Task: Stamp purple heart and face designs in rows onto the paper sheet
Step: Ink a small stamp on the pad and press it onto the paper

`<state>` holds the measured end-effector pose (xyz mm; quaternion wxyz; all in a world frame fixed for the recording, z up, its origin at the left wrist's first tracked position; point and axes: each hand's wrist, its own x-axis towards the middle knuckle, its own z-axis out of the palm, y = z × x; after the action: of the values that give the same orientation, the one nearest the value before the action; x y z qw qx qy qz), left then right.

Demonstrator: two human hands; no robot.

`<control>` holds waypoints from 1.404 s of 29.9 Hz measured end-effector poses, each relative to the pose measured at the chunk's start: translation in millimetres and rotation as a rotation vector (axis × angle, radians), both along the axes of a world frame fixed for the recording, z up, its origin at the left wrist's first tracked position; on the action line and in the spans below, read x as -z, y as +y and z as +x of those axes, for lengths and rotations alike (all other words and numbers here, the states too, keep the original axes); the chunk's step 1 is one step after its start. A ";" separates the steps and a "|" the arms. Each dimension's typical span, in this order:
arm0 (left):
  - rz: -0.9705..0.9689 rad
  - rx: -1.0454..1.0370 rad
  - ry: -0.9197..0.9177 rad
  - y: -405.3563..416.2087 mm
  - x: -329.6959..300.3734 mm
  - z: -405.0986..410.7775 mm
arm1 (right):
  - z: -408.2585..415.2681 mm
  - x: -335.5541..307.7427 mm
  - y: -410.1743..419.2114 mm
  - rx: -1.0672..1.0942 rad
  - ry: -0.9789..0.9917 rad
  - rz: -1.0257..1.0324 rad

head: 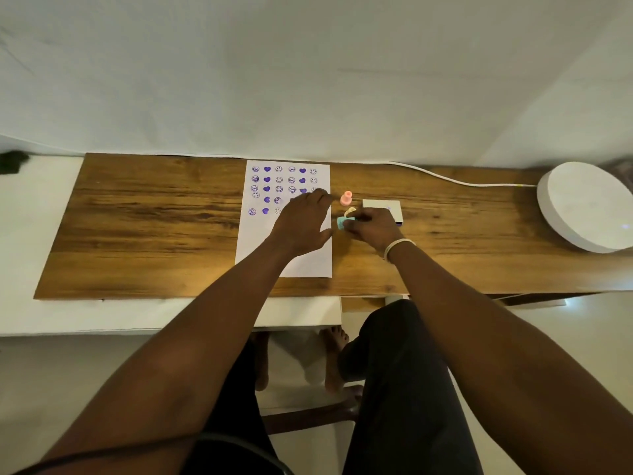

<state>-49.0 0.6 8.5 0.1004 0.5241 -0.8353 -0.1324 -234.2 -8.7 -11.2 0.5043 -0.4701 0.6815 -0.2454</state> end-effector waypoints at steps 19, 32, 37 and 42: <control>0.189 -0.152 0.365 12.2 36.5 -34.6 | -39.5 -5.2 -24.5 -0.003 0.069 0.015; 0.144 -0.331 0.706 11.9 64.2 -37.3 | -61.0 2.0 -89.6 -0.857 0.856 -0.135; 0.151 -0.306 0.715 11.9 69.5 -38.9 | -58.6 8.8 -88.8 -0.857 0.869 -0.158; 0.097 -0.312 0.689 13.0 80.0 -39.4 | -62.0 7.2 -90.0 -0.830 0.845 -0.146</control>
<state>-88.4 13.6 -71.5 0.3693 0.5739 -0.6554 -0.3235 -296.3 -98.7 -18.3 0.2096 -0.7876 0.5637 0.1341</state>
